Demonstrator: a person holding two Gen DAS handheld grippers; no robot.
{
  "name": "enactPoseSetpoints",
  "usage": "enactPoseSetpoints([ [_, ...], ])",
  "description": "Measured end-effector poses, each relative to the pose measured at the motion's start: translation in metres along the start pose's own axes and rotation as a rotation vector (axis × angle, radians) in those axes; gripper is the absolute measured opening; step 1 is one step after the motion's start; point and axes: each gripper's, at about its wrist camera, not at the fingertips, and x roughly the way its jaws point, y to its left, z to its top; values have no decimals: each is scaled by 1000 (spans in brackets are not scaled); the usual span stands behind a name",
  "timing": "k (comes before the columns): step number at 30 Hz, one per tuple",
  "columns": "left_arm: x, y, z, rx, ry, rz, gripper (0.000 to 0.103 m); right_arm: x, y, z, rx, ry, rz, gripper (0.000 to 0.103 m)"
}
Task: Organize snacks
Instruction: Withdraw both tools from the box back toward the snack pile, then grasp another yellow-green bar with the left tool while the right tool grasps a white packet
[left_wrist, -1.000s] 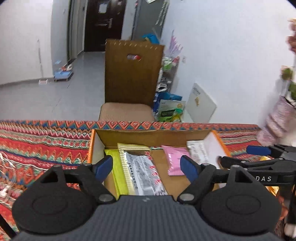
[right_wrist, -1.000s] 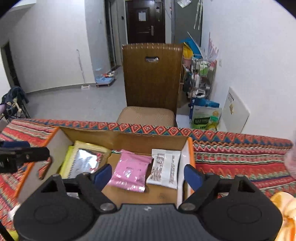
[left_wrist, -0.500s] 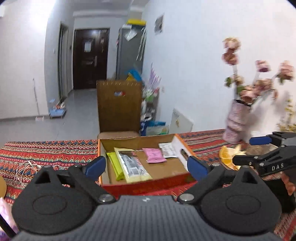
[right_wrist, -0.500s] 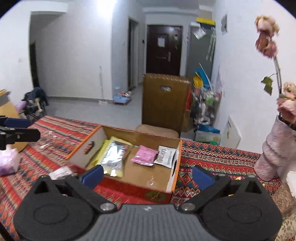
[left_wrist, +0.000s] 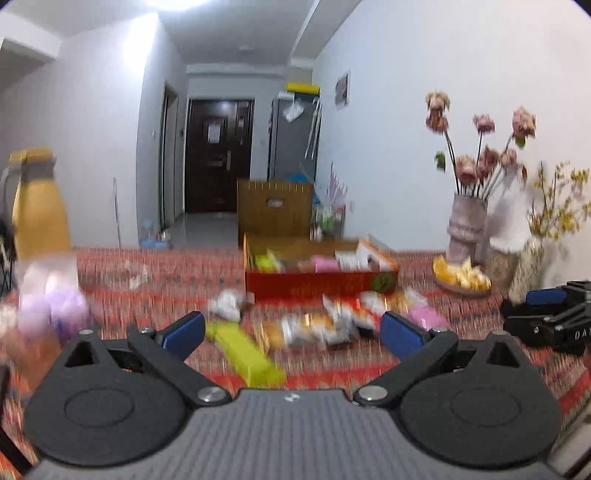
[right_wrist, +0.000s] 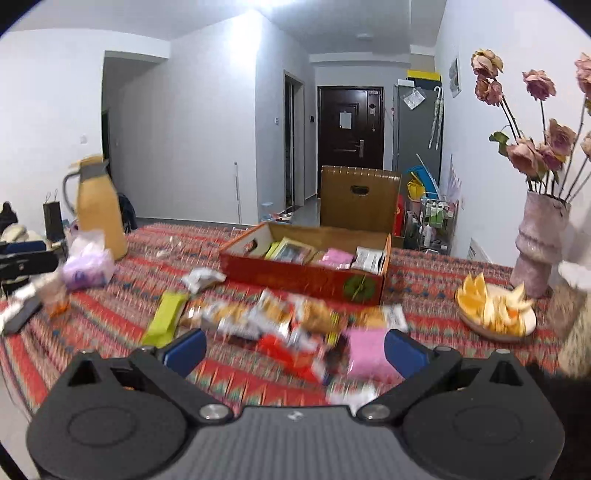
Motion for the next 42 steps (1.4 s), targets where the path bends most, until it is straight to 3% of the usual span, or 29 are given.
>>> enactPoseSetpoints([
  [7,7,2,-65,-30,166,32,103,-14,32,-96,28,35,-79,103],
  [12,19,4,-70,-38,199,36,103,-6,37,-123,48,116,-87,103],
  [21,56,11,-59,-58,215,57,103,12,19,-107,74,102,-85,100],
  [24,77,18,-51,-71,223,64,101,27,8,-97,76,105,-111,92],
  [28,112,31,-40,-96,240,73,88,51,-18,-81,112,116,-148,83],
  [35,193,53,-25,-101,266,146,87,109,-56,-67,144,177,-171,70],
  [36,203,56,-25,-102,274,155,84,117,-59,-65,141,183,-168,69],
  [39,234,67,-26,-128,332,168,62,138,-67,-63,158,216,-167,61],
  [42,245,73,-29,-130,328,179,53,146,-67,-62,137,212,-182,59],
])
